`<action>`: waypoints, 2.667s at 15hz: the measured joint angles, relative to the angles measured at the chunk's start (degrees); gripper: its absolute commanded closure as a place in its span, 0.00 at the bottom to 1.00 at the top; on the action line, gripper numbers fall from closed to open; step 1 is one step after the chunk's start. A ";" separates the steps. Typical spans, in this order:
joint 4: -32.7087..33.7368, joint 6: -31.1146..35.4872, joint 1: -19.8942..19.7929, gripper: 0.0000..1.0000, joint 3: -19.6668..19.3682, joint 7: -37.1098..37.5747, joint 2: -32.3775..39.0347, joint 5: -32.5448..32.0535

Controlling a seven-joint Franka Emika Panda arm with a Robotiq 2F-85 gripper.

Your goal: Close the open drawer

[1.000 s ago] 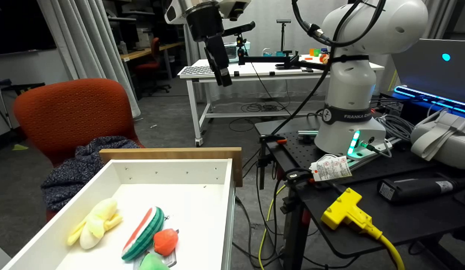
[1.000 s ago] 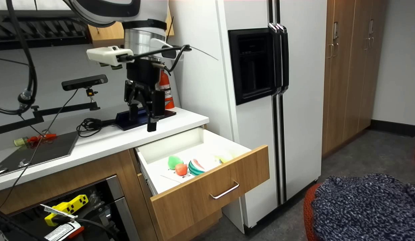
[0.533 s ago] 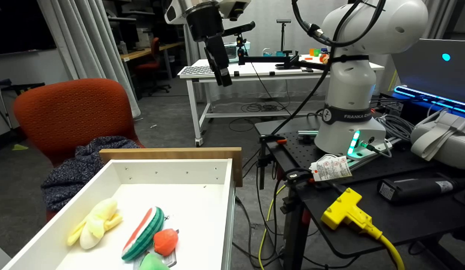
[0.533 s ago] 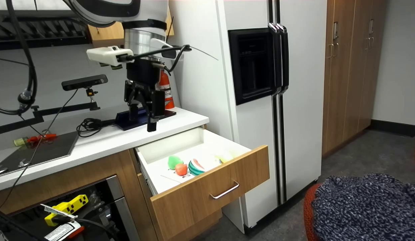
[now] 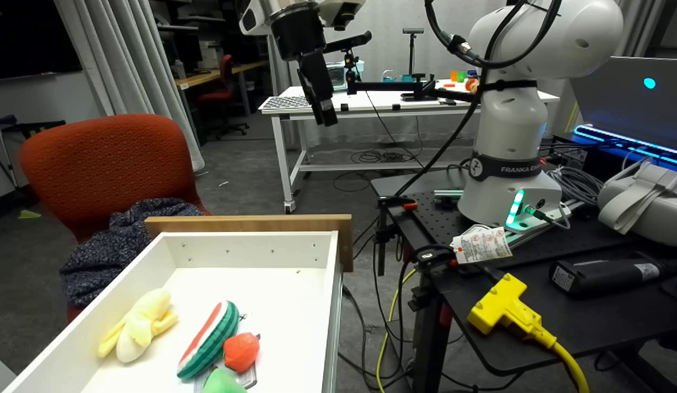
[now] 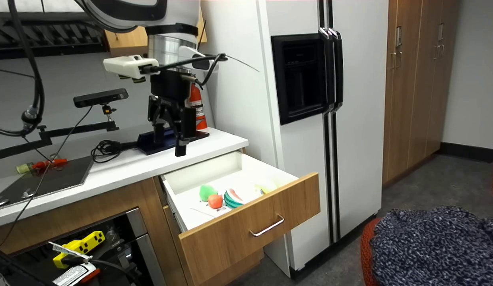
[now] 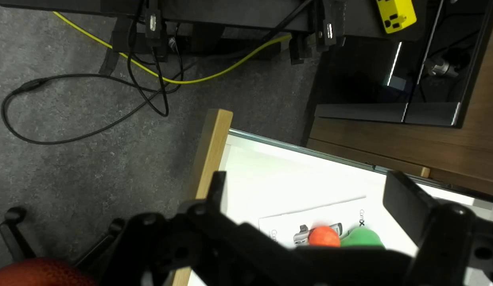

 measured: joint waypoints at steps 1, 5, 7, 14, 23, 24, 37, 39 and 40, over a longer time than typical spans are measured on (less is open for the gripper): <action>0.00 0.85 0.00 0.00 0.08 0.00 0.06 -0.05; 0.23 8.66 -0.31 0.00 0.37 0.00 1.41 -2.13; 0.42 13.34 -0.65 0.00 0.59 0.19 2.66 -4.42; 0.50 20.66 -1.32 0.00 1.28 1.08 5.27 -7.31; 7.58 32.51 -5.66 0.00 0.42 3.27 14.02 -10.31; 9.24 33.55 -6.23 0.00 0.14 3.27 16.04 -10.33; 24.68 34.84 -9.57 0.00 -0.32 3.21 40.97 -10.25; 25.28 34.84 -9.59 0.00 -0.16 3.18 42.58 -10.25; 25.37 34.84 -9.59 0.00 -0.08 3.18 43.07 -10.25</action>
